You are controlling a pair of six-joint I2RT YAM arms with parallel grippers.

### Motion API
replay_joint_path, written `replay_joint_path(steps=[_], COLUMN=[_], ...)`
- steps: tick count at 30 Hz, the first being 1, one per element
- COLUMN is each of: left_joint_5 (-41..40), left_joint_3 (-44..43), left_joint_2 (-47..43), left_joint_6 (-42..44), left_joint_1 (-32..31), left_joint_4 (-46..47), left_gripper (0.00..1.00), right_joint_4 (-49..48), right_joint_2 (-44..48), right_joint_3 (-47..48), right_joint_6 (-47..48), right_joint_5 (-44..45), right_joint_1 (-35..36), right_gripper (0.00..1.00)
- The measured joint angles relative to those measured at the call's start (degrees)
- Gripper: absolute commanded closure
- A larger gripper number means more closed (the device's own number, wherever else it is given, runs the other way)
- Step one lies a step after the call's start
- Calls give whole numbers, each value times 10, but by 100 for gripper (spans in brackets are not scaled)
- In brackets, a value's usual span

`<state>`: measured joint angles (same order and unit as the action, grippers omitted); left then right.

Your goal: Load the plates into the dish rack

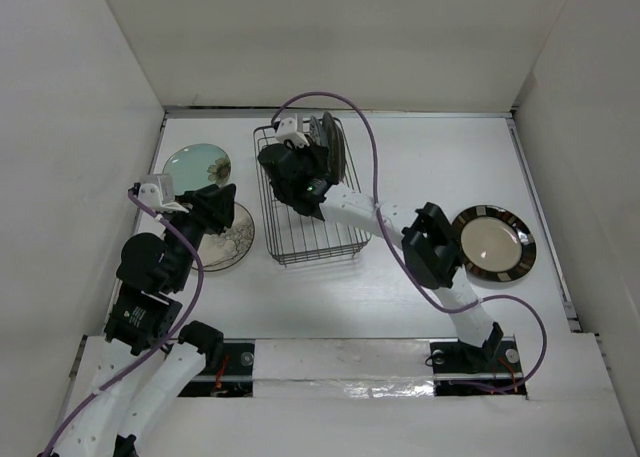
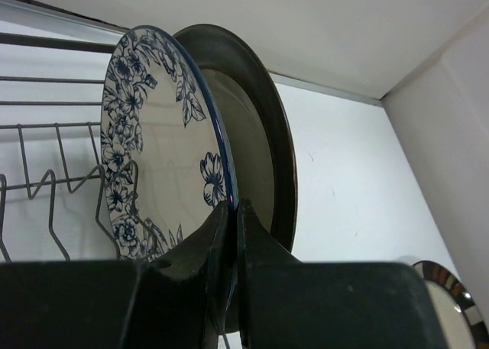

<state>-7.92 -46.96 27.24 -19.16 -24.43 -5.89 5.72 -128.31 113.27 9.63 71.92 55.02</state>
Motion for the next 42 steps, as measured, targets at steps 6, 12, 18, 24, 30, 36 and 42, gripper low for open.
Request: replay_joint_path(steps=[6, 12, 18, 24, 30, 36, 42], left_joint_5=[8, 19, 29, 50, 82, 93, 91], left_joint_3=[0, 0, 0, 0, 0, 0, 0], left_joint_2=[2, 8, 9, 12, 12, 8, 1], left_joint_6=[0, 0, 0, -1, -4, -5, -5], left_joint_1=[0, 0, 0, 0, 0, -11, -29], left_joint_4=[1, 1, 2, 7, 18, 21, 22], left_gripper=[59, 56, 55, 56, 61, 61, 59], right_joint_4=[47, 61, 56, 23, 34, 68, 88], right_joint_2=[19, 64, 196, 413, 662, 844, 899], right_joint_3=[0, -3, -76, -296, -643, -869, -899], right_joint_6=[-89, -126, -166, -269, -456, -559, -586], right_joint_5=[-31, -70, -118, -158, -212, -291, -380], right_joint_1=[-6, -6, -6, -62, -304, -555, -738], right_gripper=[40, 17, 15, 100, 92, 31, 20])
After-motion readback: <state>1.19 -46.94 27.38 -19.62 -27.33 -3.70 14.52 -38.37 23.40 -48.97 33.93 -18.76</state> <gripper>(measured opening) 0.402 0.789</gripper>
